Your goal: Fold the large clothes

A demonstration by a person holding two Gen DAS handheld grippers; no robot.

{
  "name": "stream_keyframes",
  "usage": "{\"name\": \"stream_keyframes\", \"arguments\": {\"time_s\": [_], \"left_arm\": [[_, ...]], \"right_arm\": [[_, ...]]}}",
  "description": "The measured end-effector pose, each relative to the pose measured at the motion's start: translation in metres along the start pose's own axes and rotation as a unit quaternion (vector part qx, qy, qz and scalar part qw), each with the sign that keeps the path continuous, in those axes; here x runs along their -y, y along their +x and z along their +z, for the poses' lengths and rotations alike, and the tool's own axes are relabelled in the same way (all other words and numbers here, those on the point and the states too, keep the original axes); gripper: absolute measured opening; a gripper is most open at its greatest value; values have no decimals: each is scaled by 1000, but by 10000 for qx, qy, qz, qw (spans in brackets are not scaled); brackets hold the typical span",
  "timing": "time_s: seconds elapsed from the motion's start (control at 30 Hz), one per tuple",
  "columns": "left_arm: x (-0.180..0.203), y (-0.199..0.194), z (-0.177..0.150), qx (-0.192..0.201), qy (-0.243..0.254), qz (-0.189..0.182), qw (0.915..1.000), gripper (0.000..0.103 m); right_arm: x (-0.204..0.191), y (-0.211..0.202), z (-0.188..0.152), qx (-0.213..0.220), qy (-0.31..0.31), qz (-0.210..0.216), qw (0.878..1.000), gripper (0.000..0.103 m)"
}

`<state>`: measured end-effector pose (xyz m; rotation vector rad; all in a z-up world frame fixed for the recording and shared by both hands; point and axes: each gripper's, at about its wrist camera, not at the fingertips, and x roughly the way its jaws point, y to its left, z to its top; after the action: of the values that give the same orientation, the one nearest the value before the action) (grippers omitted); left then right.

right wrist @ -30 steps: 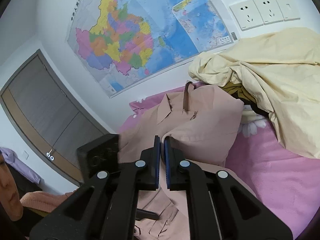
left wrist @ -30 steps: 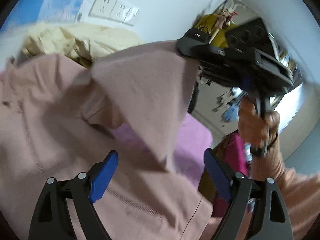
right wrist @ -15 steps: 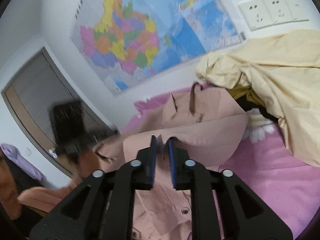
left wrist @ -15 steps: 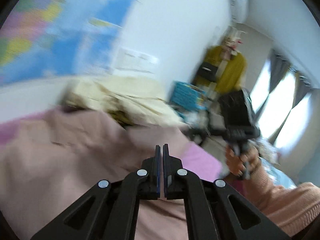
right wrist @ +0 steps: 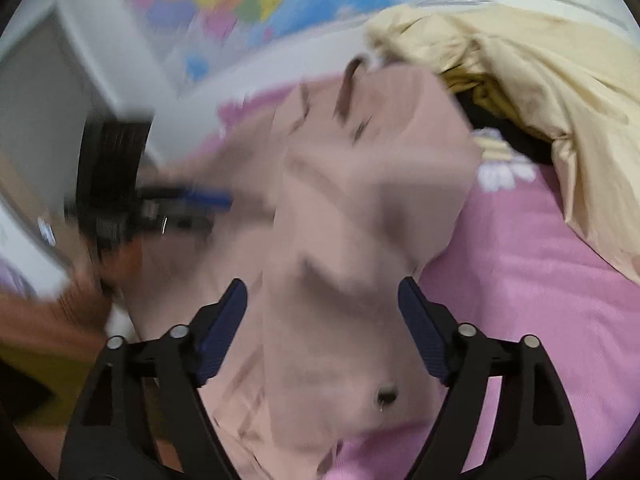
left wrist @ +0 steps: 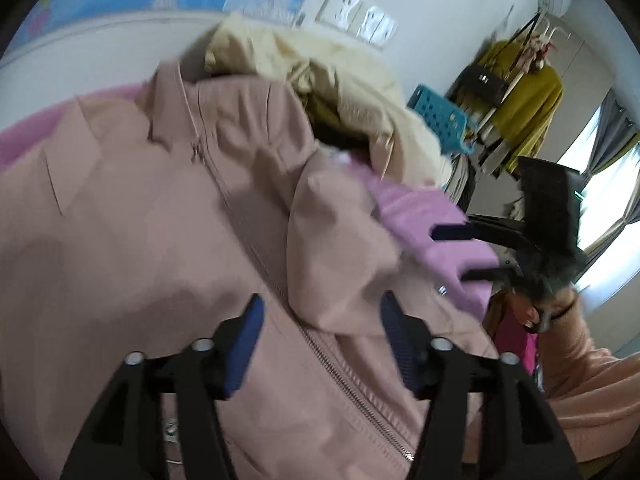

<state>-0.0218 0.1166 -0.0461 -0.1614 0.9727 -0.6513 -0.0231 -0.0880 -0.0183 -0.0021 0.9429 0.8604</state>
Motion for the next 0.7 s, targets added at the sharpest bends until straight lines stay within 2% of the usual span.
{"name": "stream_keyframes", "arguments": {"time_s": [0.07,0.13,0.17,0.2,0.23,0.27,0.33,0.37,0.4,0.43,0.5,0.57,0.63,0.7], "left_arm": [[-2,10,-1,-31,-7,79,10000,63],[-3,12,0,7,-108,129,9999,69],[-3,12,0,46,-122,198,9997,72],[-4,12,1,81,-122,246,9996,74],[-5,10,1,122,-124,276,9995,75],[-5,6,-1,179,-121,301,9993,76],[-8,-3,-1,285,-132,363,9988,76],[-10,-10,-3,346,-145,392,9985,76],[-11,-15,-3,393,-160,395,9983,76],[-14,-24,-3,476,-188,388,9979,76],[-19,-45,-2,718,-230,404,9963,76],[-25,-67,0,1000,-249,501,9934,76],[-29,-83,1,1194,-273,652,9903,76],[-37,-102,1,1396,-348,823,9862,76]], "right_arm": [[-28,15,-11,-412,-637,-282,9967,81],[-50,29,-18,-686,-1283,-573,9877,79],[-55,35,-21,-781,-1475,-823,9825,67],[-56,42,-21,-963,-1514,-981,9789,44],[-52,46,-19,-1123,-1425,-1029,9780,30],[-49,45,-16,-1138,-1322,-933,9802,12],[-40,28,-2,-885,-933,-535,9903,10],[-35,7,11,-550,-563,-123,9968,10],[-33,-18,24,-139,-288,359,9988,10],[-34,-35,33,155,-184,654,9976,10],[-46,-77,54,849,-63,1318,9876,10],[-61,-93,71,1226,-55,1827,9755,10],[-77,-90,87,1321,-132,2075,9692,11],[-86,-64,98,1150,-35,2438,9630,11]]}}
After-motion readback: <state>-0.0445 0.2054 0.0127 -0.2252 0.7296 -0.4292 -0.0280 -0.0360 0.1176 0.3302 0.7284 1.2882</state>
